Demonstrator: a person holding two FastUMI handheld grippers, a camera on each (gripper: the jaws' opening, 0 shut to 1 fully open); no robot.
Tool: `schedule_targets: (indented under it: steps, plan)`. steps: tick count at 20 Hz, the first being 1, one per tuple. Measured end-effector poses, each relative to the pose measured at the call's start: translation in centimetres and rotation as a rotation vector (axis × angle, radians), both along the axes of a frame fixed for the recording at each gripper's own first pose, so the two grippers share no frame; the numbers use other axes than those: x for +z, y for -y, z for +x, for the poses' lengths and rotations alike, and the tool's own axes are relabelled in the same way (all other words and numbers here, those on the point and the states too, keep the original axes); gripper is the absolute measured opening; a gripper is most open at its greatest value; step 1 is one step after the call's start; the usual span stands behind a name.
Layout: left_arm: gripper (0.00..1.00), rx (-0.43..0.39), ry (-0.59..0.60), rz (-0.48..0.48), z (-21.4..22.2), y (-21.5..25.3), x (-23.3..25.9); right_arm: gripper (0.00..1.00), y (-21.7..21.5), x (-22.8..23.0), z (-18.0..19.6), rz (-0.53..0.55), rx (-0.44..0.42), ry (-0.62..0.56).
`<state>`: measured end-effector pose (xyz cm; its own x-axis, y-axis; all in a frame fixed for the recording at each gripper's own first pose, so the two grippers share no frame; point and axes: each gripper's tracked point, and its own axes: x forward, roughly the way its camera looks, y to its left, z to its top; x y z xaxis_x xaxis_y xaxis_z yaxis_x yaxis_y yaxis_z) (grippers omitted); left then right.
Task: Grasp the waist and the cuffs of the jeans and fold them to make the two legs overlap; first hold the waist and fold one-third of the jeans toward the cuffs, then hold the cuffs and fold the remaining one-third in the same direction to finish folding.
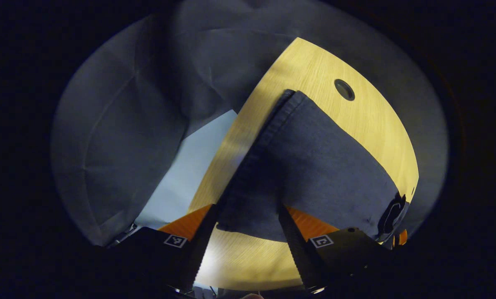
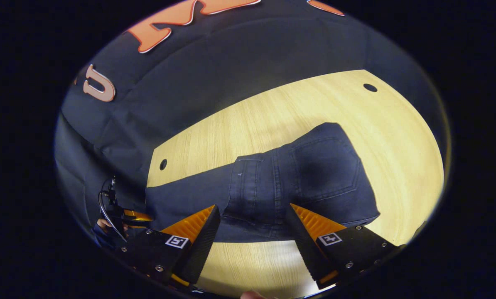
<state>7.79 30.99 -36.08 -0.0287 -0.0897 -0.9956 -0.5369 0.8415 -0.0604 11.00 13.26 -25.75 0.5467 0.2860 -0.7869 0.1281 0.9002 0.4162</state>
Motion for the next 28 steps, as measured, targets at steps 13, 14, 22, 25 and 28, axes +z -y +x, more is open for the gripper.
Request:
schedule_targets:
  steps: [13,14,22,25,28]
  plan:
    - [0.14,-0.170,0.105,0.085,0.5,2.0,-1.8,0.97,6.9,1.7,-0.6,0.037,-0.079,0.041]
    - [0.07,-0.163,0.115,0.077,0.6,2.4,-1.0,0.97,7.0,1.9,-0.6,0.045,-0.075,0.044]
    - [0.06,-0.139,0.364,0.007,2.9,7.4,6.8,0.97,8.8,2.6,0.2,0.042,-0.060,0.080]
    - [0.06,-0.171,0.436,0.000,3.7,10.0,9.8,0.98,9.0,3.2,0.5,0.047,-0.043,0.094]
    - [0.06,-0.165,0.515,-0.053,4.7,13.0,13.5,0.98,10.0,3.7,1.0,0.011,-0.037,0.129]
